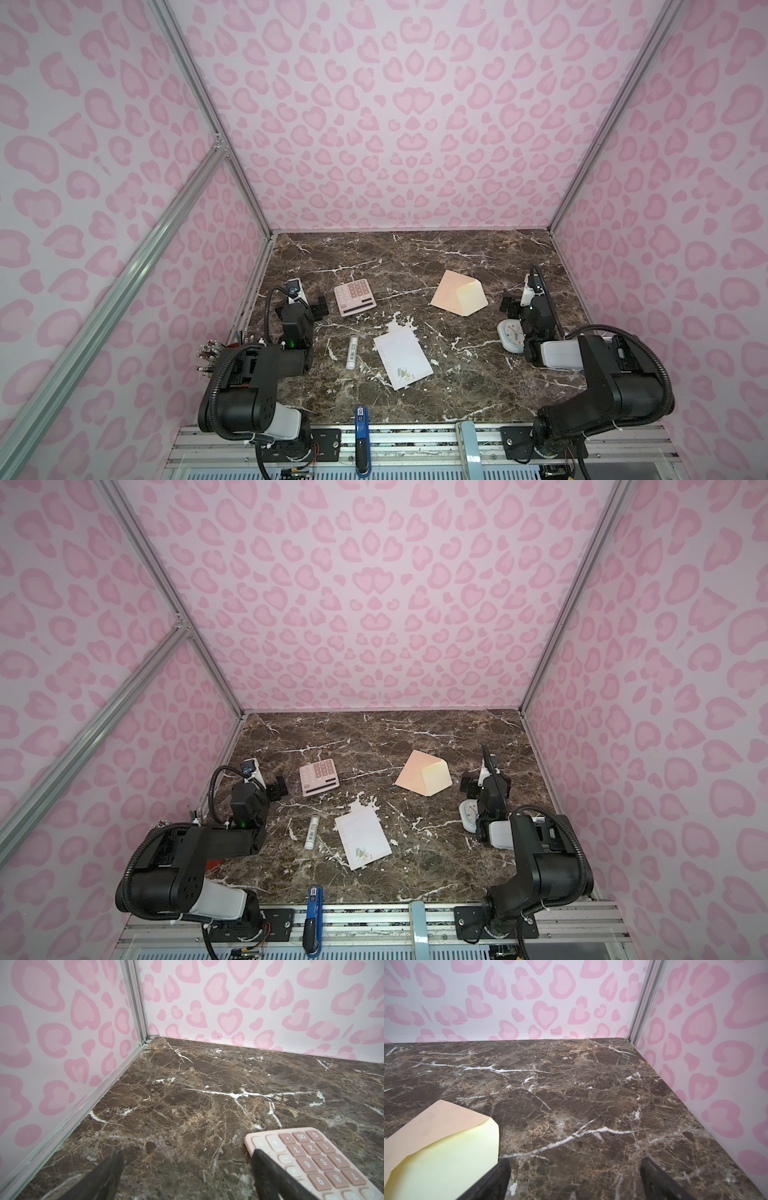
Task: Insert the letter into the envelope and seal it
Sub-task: 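Move both grippers from rest toward the white letter sheet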
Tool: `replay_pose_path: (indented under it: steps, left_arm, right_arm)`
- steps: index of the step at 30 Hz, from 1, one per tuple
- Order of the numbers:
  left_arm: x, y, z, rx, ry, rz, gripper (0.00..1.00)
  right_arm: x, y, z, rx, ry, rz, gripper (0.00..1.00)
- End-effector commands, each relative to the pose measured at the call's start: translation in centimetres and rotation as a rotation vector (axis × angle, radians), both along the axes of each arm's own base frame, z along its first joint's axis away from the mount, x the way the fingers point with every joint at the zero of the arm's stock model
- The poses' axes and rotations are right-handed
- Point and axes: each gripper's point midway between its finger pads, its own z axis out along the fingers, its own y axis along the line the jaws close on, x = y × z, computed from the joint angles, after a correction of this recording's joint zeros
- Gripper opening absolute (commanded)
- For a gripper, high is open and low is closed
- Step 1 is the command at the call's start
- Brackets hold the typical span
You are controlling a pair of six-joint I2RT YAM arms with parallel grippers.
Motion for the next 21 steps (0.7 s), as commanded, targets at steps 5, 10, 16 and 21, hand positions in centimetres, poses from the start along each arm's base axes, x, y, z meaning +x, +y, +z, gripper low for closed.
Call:
replay_pose_path:
  steps: [5,10,16,21]
  left_arm:
    - [0.2,-0.1,0.8,0.010,-0.032,-0.010,0.98]
    - [0.2,0.0,0.9,0.007,-0.034,-0.011,0.98]
    - [0.3,-0.1,0.8,-0.002,-0.031,-0.023,0.98]
    - [0.5,-0.4,1.0,0.004,-0.030,-0.041,0.98]
  right_arm:
    - [0.1,0.0,0.2,-0.002,-0.009,-0.001,1.00]
    - [0.1,0.0,0.4,-0.002,-0.014,-0.002,1.00]
    - [0.2,0.0,0.2,0.000,-0.006,-0.005,1.00]
    - [0.3,0.1,1.4,-0.006,-0.049,0.000,1.00]
